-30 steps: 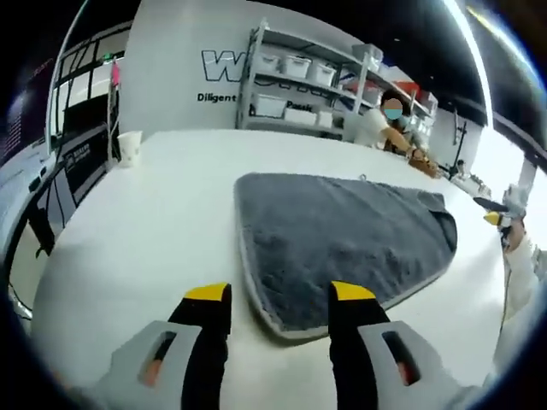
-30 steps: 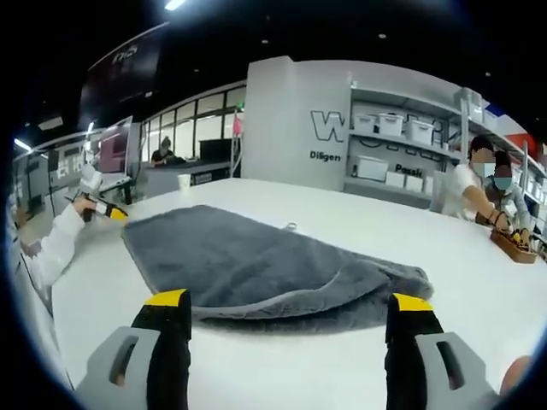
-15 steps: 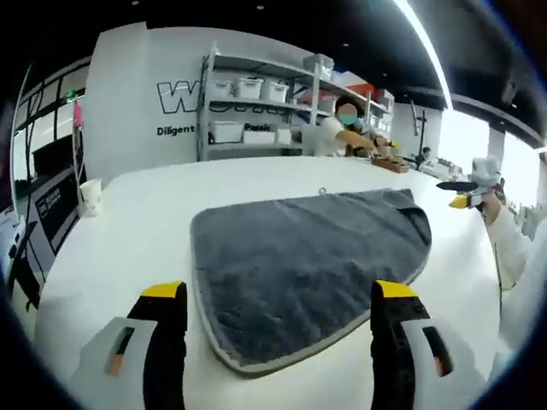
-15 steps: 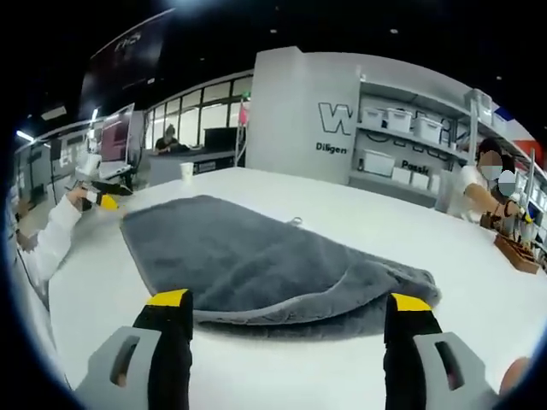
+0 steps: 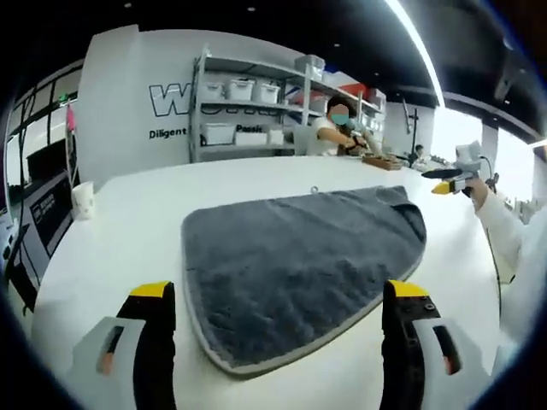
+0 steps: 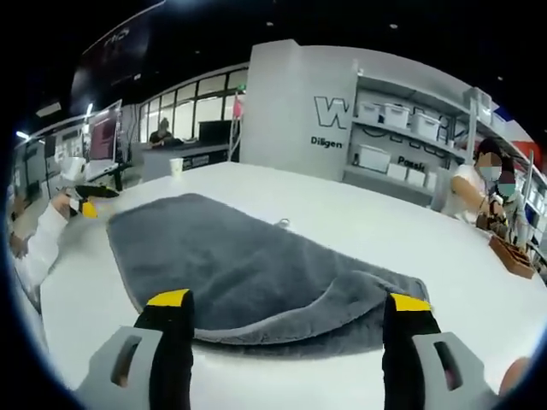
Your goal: Open the folded towel by lifting each exposed corner and separating the folded layers until the towel lies flat within the target outline without major curled edges
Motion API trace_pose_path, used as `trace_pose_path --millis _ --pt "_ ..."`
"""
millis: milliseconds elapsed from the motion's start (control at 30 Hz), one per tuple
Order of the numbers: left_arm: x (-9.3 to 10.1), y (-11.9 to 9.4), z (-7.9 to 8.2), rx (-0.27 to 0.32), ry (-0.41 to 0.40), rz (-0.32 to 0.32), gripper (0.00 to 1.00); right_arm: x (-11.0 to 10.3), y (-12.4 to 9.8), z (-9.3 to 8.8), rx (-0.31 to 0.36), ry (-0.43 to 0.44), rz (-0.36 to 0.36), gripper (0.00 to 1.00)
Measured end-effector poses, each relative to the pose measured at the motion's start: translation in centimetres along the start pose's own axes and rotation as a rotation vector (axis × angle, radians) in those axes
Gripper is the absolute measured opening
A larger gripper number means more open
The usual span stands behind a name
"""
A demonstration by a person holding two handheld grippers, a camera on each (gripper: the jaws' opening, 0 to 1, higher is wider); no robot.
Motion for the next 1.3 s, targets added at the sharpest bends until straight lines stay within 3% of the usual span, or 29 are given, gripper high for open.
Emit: trace_pose_path --millis 167,400,500,533,733,800,933,1100,1233,1300 --pt "-0.1 -0.1 0.0 0.006 0.008 0.015 0.99 2.4 2.4 0.6 0.003 0.001 -0.034 0.85" --pt "-0.3 -0.1 0.0 0.009 0.005 0.020 0.98 5.2 7.4 -0.2 -0.091 0.015 -0.067 0.83" --pt "-0.5 -0.1 0.0 0.009 0.002 0.020 0.97 5.6 8.7 -0.5 -0.116 0.024 -0.071 0.79" --pt "-0.5 0.0 -0.1 0.010 0.001 0.019 0.97 6.2 10.1 -0.9 -0.143 0.024 -0.081 0.77" --pt "-0.5 0.1 -0.3 0.005 -0.005 0.018 0.96 6.1 12.1 -2.8 -0.229 0.031 -0.099 0.68" --pt "-0.4 0.2 -0.3 0.004 -0.006 0.017 0.96 6.9 13.5 -2.6 -0.248 0.024 -0.101 0.63" --pt "-0.3 0.3 -0.3 0.005 -0.007 0.012 0.95 6.7 13.8 -3.5 -0.276 0.009 -0.110 0.45" --pt "-0.2 0.2 -0.6 -0.001 -0.011 0.018 0.95 7.4 14.4 -3.8 -0.289 0.031 -0.099 0.31" --pt "-0.3 0.3 -0.6 -0.004 -0.014 0.017 0.94 7.1 13.9 -3.8 -0.294 0.016 -0.098 0.02" --pt "-0.3 0.4 -0.6 -0.006 -0.016 0.014 0.94 7.2 13.9 -3.7 -0.298 0.012 -0.094 0.02"
Point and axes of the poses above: the point that each gripper's makers call its tool centre point, and the gripper's own axes: y roughly forward along the fingers, x roughly to its right, z roughly out of its top, the point moved 9 cm from there along -y, roughly backward along the fingers, and after that the axes turned 2 degrees about -y, right-handed, at the moved point
